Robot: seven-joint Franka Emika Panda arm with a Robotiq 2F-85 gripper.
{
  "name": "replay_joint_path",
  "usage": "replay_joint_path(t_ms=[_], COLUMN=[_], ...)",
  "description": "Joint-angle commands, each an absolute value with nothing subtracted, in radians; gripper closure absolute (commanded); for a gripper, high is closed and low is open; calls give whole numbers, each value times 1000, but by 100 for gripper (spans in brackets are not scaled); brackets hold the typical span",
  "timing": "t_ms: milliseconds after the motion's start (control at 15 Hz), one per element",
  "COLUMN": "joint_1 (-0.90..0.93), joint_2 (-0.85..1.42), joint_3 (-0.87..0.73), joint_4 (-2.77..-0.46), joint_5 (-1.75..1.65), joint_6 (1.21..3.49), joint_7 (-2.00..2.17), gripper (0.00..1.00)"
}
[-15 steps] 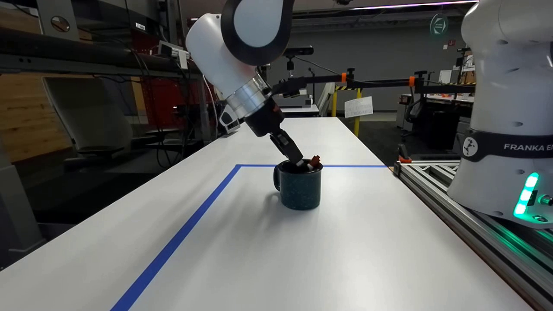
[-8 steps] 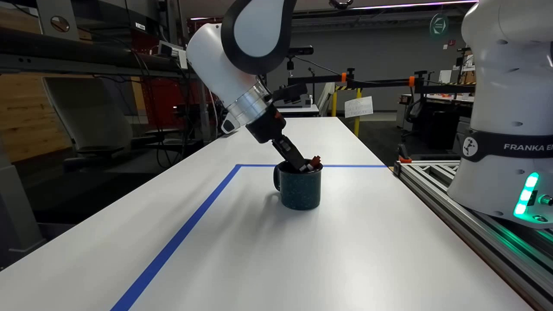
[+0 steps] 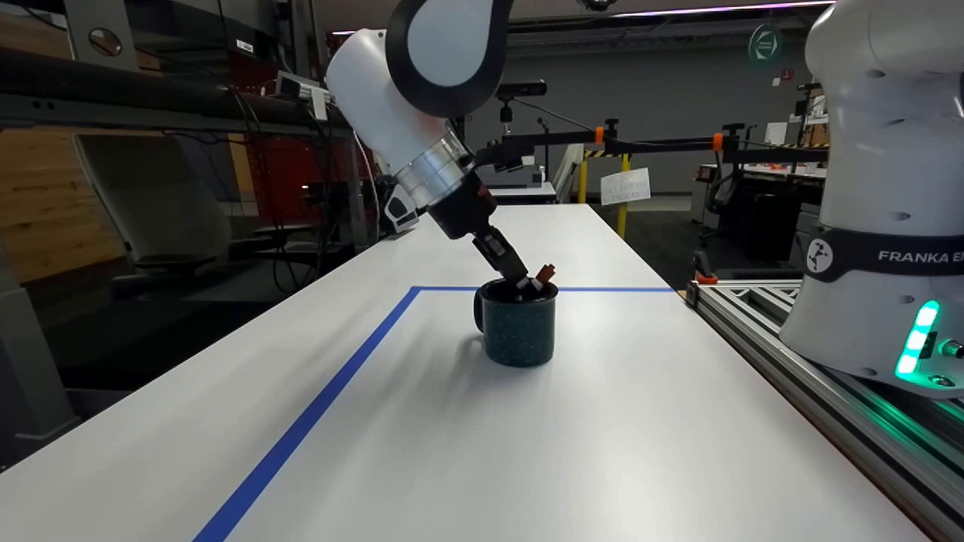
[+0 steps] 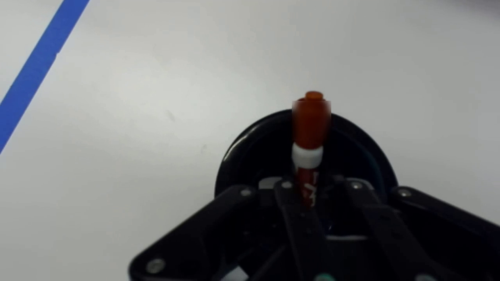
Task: Remove the marker from the cup
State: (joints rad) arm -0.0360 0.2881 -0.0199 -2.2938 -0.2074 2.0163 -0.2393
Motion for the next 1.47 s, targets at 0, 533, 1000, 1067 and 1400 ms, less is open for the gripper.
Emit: replay_joint_path(t_ms=[0, 533, 1000, 1067, 1400], joint_1=[-26, -59, -141, -145, -126], joint_2=[127, -145, -178, -170, -98], joint_3=[2, -49, -89, -92, -66], joint_4=[-2363, -2560, -2667, -2675, -2698], joint_5=[-182, -207, -235, -228, -257], joint_6=[1959, 1901, 1948, 1962, 2065], joint_7=[-245, 99, 397, 398, 393], gripper=[95, 95, 95, 95, 95])
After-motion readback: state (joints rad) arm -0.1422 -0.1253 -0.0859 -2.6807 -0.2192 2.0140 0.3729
